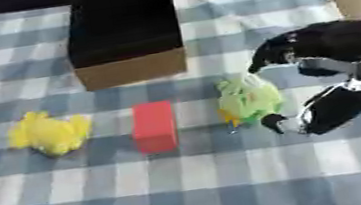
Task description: Pick up objects on the table and place them in the box.
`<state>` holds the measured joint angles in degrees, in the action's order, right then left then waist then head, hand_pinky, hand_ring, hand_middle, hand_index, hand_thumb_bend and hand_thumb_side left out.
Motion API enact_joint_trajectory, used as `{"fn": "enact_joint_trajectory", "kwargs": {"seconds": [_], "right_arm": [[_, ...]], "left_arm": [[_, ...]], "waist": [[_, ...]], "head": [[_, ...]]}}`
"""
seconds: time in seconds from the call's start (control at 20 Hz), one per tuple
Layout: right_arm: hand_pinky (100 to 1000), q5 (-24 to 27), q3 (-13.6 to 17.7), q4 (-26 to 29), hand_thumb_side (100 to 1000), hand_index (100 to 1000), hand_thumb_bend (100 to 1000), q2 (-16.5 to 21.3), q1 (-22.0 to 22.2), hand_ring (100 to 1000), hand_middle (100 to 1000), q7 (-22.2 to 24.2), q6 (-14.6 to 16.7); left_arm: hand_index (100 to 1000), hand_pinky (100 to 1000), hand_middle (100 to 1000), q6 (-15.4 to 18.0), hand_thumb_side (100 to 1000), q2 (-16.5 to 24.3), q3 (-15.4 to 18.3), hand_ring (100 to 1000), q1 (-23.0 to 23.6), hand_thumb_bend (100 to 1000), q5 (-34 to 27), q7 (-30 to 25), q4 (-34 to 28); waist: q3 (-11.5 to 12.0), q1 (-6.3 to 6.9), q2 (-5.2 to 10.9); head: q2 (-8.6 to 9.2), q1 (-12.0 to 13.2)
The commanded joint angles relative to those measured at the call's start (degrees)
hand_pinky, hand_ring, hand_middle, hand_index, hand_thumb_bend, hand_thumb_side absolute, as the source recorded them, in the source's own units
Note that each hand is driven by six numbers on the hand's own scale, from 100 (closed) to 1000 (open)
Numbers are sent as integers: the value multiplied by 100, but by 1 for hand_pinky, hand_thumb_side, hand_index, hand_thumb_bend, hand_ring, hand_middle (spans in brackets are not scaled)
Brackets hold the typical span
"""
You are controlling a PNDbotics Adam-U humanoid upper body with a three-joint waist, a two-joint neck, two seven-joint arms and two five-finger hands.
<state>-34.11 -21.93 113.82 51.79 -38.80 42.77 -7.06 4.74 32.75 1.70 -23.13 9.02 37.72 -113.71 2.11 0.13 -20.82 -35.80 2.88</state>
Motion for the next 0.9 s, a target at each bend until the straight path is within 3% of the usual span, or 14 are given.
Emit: {"fn": "enact_joint_trajectory", "kwargs": {"seconds": [0.05, 0.45, 0.9], "right_arm": [[959, -146, 45, 77, 604, 936, 382, 105, -81, 958, 909, 43, -43], [961, -673, -131, 53, 635, 969, 470, -30, -200, 962, 916, 316, -144], [955, -1171, -363, -577, 622, 964, 463, -286, -378, 958, 909, 120, -45]], "left_arm": [[840, 580, 673, 6, 1000, 103, 68, 746, -30, 120, -41, 15, -88], [838, 580, 672, 5, 1000, 94, 56, 746, -40, 120, -52, -5, -88], [838, 580, 673, 2, 1000, 80, 37, 746, -56, 119, -71, -30, -88]], "waist": [[11, 0, 129], [34, 11, 126], [63, 25, 114]], "head": [[5, -13], [30, -31], [44, -59]]}}
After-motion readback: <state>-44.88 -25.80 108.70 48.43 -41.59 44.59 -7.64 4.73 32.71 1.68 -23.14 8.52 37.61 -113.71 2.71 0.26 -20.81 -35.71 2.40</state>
